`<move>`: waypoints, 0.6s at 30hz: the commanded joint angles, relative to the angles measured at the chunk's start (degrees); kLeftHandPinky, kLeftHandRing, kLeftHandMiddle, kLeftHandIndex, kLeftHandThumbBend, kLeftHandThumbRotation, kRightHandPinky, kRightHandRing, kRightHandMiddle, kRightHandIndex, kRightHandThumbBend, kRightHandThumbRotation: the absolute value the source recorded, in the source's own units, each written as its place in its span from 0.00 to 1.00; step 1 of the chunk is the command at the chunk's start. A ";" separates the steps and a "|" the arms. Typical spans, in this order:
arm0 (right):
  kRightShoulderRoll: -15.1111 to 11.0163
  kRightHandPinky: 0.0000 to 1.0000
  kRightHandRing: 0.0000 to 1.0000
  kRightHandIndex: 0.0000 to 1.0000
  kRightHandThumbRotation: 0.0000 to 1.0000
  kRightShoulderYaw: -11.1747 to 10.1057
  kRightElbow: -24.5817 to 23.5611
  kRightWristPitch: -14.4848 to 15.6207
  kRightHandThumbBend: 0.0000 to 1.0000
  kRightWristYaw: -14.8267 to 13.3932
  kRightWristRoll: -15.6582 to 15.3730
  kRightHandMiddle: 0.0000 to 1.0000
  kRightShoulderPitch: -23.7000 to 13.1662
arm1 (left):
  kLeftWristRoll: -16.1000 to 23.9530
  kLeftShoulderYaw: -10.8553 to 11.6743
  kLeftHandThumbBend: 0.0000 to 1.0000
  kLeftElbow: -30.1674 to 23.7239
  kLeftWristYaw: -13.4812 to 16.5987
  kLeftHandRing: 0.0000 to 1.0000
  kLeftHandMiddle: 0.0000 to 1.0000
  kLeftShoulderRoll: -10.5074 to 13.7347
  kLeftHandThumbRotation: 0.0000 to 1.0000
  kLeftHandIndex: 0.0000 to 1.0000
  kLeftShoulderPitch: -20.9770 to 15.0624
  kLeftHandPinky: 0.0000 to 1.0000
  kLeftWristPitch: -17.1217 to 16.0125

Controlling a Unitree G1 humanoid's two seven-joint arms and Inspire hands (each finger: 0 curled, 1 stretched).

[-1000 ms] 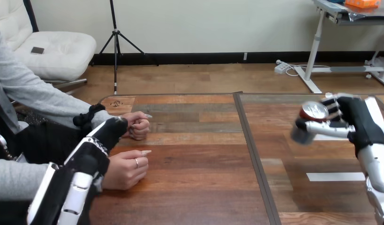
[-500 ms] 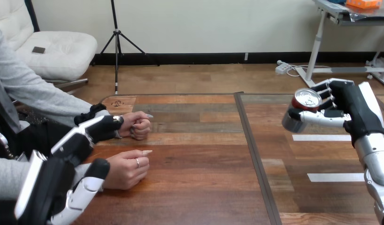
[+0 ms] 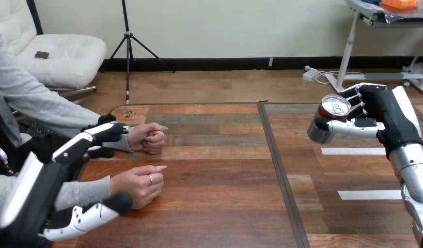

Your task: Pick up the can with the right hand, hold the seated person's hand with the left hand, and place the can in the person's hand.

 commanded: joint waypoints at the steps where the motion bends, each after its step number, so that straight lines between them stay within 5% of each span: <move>1: -1.86 0.35 0.37 0.45 0.00 -0.81 -3.74 -1.64 0.72 -0.19 1.36 0.43 -2.97 | 3.00 2.63 1.00 -6.18 1.82 0.82 0.86 3.33 0.55 0.82 -0.47 0.68 2.60; 18: -1.68 0.34 0.37 0.45 0.00 -0.74 -3.23 -1.00 0.72 0.07 2.02 0.43 -3.16 | 20.02 6.62 1.00 -12.61 9.29 0.77 0.83 6.37 0.58 0.82 0.89 0.63 9.76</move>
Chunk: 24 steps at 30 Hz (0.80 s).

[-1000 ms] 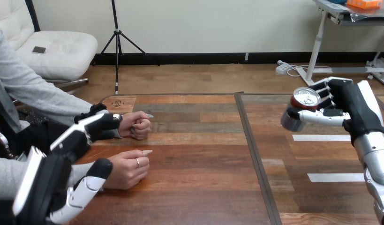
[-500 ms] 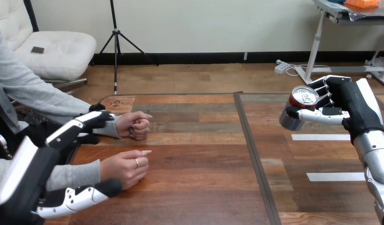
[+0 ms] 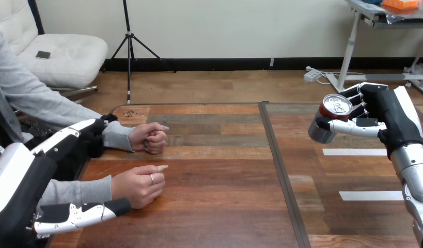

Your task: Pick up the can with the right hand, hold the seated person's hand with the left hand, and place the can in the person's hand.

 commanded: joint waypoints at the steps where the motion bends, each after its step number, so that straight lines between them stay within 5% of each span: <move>1: -1.59 0.34 0.37 0.45 0.00 -0.68 -3.00 -1.15 0.72 -0.41 1.03 0.43 -3.23 | 4.21 1.09 1.00 -4.41 2.03 0.77 0.83 2.51 0.59 0.82 -1.32 0.63 2.14; 24: -1.34 0.34 0.37 0.45 0.00 -1.00 -2.12 -1.23 0.72 0.54 1.88 0.43 -3.27 | 13.31 -0.64 1.00 0.76 7.71 0.74 0.77 9.36 0.42 0.77 -4.66 0.65 3.73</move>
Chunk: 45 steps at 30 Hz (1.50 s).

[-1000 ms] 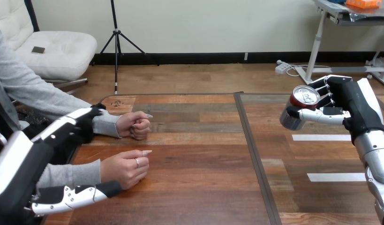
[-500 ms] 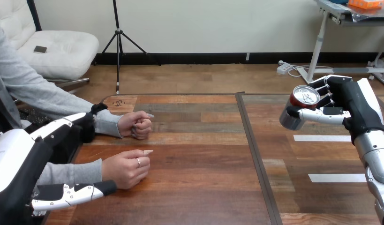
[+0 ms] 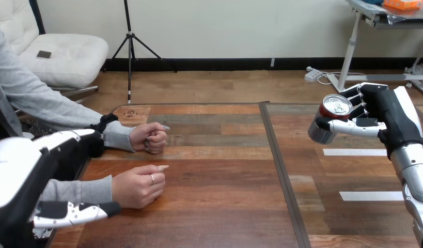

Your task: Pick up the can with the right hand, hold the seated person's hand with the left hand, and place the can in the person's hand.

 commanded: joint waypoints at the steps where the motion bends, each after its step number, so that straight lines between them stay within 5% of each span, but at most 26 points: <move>1: -1.37 0.34 0.37 0.45 0.00 -0.94 -2.10 -1.25 0.72 0.02 1.35 0.43 -3.25 | 1.68 -0.90 1.00 1.75 2.29 0.74 0.77 3.51 0.41 0.77 -3.98 0.65 0.47; 21: -1.32 0.34 0.37 0.45 0.00 -0.71 -2.11 -1.62 0.71 -0.12 1.22 0.43 -3.00 | 7.75 -5.61 1.00 12.08 8.52 0.74 0.78 9.85 0.27 0.76 -8.97 0.66 0.41; 45: -1.46 0.35 0.38 0.46 0.00 -0.85 -1.95 -1.70 0.71 0.34 1.52 0.43 -3.07 | 14.18 -14.70 1.00 22.03 13.04 0.76 0.79 15.25 0.29 0.76 -16.93 0.69 4.81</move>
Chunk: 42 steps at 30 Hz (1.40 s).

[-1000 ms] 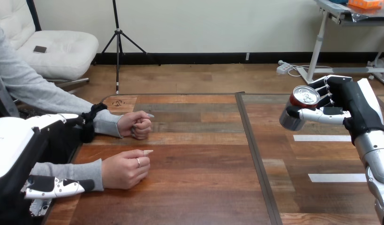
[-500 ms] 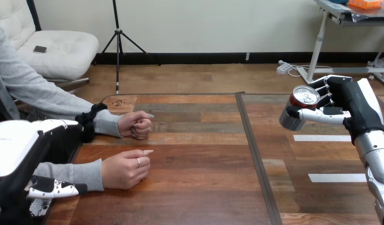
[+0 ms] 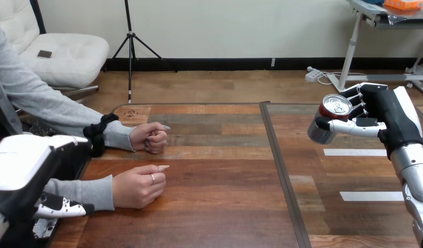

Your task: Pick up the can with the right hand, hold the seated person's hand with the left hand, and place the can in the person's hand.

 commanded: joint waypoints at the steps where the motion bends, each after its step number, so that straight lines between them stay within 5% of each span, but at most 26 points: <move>1: -1.47 0.35 0.38 0.46 0.00 -0.87 -1.96 -1.84 0.71 0.12 1.26 0.43 -3.06 | 0.45 -2.26 1.00 1.20 1.39 0.76 0.79 2.97 0.30 0.76 -5.24 0.69 0.90; 17: -1.57 0.34 0.37 0.45 0.00 -1.01 -2.55 -2.66 0.71 0.51 1.48 0.42 -2.84 | 0.53 -8.27 1.00 5.63 0.64 0.75 0.77 4.14 0.25 0.75 -9.94 0.68 1.63; 35: -1.18 0.35 0.38 0.46 0.00 -1.35 -2.69 -2.51 0.70 0.80 2.10 0.43 -2.61 | 2.74 -14.84 1.00 11.18 3.47 0.70 0.74 4.09 0.24 0.71 -15.99 0.64 0.98; 42: -1.37 0.35 0.38 0.46 0.00 -1.20 -2.96 -2.83 0.71 0.47 1.90 0.43 -2.53 | 1.70 -16.92 1.00 12.75 1.03 0.71 0.74 4.07 0.21 0.71 -18.32 0.64 0.80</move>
